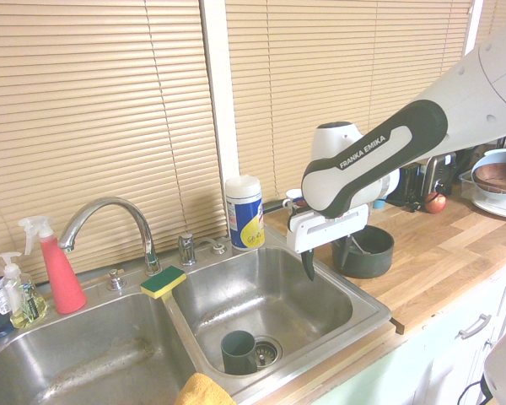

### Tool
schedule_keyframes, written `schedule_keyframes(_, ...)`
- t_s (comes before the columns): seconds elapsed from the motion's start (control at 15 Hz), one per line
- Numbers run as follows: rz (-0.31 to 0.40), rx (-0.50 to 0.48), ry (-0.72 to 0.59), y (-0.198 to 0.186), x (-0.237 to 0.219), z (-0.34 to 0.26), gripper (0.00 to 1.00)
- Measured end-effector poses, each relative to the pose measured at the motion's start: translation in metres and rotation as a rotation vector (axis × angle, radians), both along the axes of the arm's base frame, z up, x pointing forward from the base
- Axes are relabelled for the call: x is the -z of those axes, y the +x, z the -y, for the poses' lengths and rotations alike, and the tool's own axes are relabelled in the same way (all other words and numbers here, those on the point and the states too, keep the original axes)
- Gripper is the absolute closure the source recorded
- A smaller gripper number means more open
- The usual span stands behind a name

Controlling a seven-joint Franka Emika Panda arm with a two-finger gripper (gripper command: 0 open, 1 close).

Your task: Put the spoon into the sink

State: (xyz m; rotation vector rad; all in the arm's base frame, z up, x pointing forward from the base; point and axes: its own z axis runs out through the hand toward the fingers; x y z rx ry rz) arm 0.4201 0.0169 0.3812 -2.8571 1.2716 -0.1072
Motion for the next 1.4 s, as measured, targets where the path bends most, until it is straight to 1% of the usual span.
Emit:
schedule_keyframes(0.13,-0.009,0.004,-0.002,0.0,0.002,0.0,0.0)
schedule_keyframes(0.2,0.003,0.01,-0.003,0.001,0.0,0.002,0.0)
schedule_keyframes(0.4,0.078,0.04,-0.024,0.004,-0.019,0.012,0.0)
schedule_keyframes(0.6,0.162,0.115,-0.055,-0.007,-0.05,0.036,0.0)
schedule_keyframes(0.73,0.207,0.171,-0.064,-0.018,-0.059,0.057,0.0)
schedule_keyframes(1.0,0.239,0.274,-0.06,-0.031,-0.048,0.1,0.0)
schedule_keyframes(1.13,0.261,0.307,-0.063,-0.032,-0.04,0.116,0.0)
schedule_keyframes(1.27,0.268,0.329,-0.063,-0.027,-0.026,0.128,0.0)
schedule_keyframes(1.33,0.269,0.335,-0.066,-0.023,-0.017,0.133,1.0)
schedule_keyframes(1.4,0.272,0.341,-0.07,-0.02,-0.007,0.138,1.0)
